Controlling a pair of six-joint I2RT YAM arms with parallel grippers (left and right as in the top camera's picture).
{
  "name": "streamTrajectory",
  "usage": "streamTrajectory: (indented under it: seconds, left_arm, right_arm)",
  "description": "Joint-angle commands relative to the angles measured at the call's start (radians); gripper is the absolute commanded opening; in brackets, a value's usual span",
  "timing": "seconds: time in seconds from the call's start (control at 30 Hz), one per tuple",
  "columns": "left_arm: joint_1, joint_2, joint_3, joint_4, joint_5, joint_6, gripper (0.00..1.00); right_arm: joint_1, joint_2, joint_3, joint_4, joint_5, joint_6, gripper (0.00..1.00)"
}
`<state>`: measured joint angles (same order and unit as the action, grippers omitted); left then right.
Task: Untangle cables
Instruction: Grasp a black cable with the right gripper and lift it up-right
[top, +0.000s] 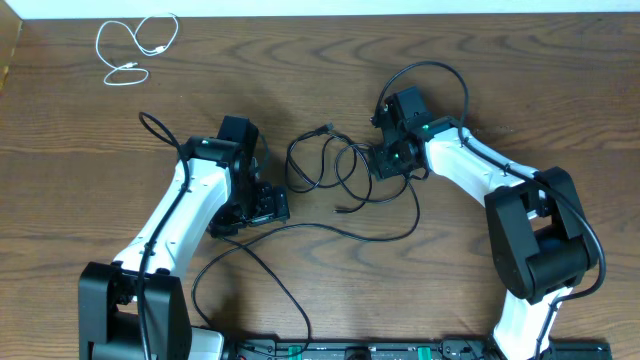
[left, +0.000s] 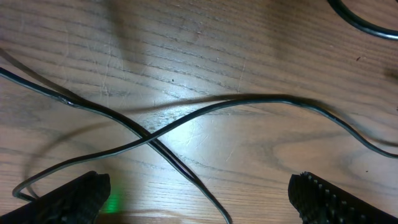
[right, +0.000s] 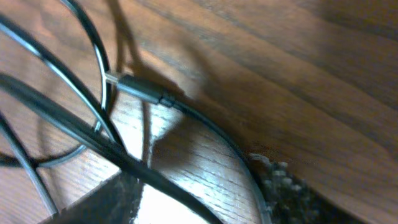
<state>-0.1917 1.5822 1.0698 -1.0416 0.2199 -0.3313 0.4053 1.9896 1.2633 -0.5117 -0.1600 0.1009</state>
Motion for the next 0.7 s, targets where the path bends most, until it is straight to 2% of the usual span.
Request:
streamTrajectory:
  seconds: [0.0, 0.17, 0.3, 0.53, 0.67]
  left_arm:
    - [-0.001, 0.002, -0.005, -0.001, 0.004, 0.020, 0.97]
    - [-0.001, 0.002, -0.005, 0.002, 0.004, 0.020, 0.97]
    - [-0.001, 0.002, -0.005, 0.000, 0.004, 0.020, 0.97]
    - [-0.001, 0.002, -0.005, 0.001, 0.004, 0.020, 0.97]
    - [-0.001, 0.002, -0.005, 0.001, 0.004, 0.020, 0.97]
  right_arm:
    - [0.006, 0.005, 0.003, -0.005, -0.013, 0.011, 0.46]
    - [0.002, -0.082, 0.024, -0.031, 0.025, 0.058, 0.22]
    - [0.001, -0.202, 0.053, -0.071, 0.129, 0.110, 0.02]
    - [0.001, -0.478, 0.061, -0.103, 0.219, 0.166, 0.02]
    - [0.001, -0.624, 0.061, -0.106, 0.238, 0.244, 0.01]
